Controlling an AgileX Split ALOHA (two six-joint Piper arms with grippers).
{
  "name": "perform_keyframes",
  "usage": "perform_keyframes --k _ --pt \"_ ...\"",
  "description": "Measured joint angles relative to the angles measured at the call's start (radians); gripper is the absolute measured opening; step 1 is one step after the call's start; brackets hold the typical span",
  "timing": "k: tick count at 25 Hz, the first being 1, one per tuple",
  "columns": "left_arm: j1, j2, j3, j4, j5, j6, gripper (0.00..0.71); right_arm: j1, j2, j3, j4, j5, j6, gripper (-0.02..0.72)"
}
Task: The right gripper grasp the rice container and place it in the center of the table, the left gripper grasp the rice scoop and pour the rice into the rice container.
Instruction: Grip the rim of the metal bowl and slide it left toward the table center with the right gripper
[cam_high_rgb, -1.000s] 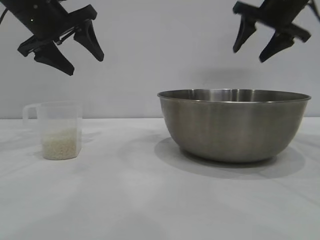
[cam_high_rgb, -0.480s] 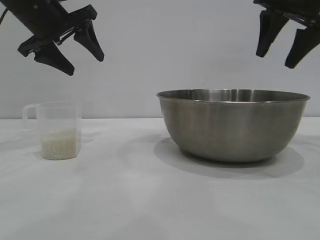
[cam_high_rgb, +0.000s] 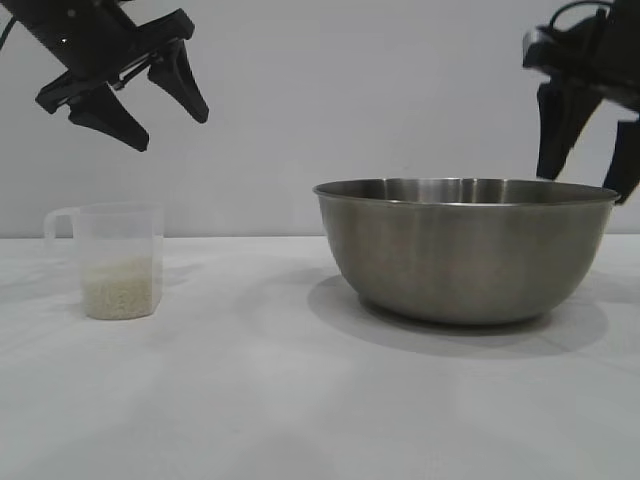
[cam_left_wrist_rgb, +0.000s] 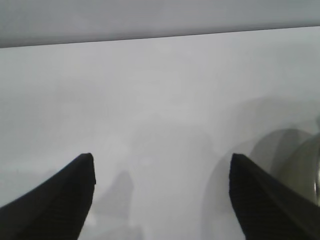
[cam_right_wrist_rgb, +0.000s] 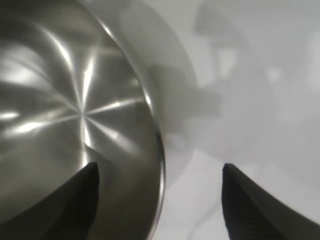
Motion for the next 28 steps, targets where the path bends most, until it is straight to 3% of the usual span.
perform_keyframes --k 3,6,10,12,13,28 --pt "0.0 0.0 0.0 0.0 0.0 0.0 0.491 0.0 0.038 0.004 0.045 -0.007 0.0 0.441" --pt "0.0 0.0 0.0 0.0 0.0 0.0 0.491 0.0 0.072 0.004 0.063 -0.011 0.0 0.319" --pt "0.0 0.0 0.0 0.0 0.0 0.0 0.491 0.0 0.08 0.004 0.063 -0.013 0.0 0.071" --pt "0.0 0.0 0.0 0.0 0.0 0.0 0.491 0.002 0.082 0.004 0.055 -0.019 -0.005 0.057" --pt "0.0 0.0 0.0 0.0 0.0 0.0 0.491 0.003 0.082 0.004 0.051 -0.023 -0.01 0.0" --pt "-0.001 0.0 0.0 0.0 0.001 0.0 0.491 0.198 0.082 0.004 0.046 -0.027 -0.023 0.0"
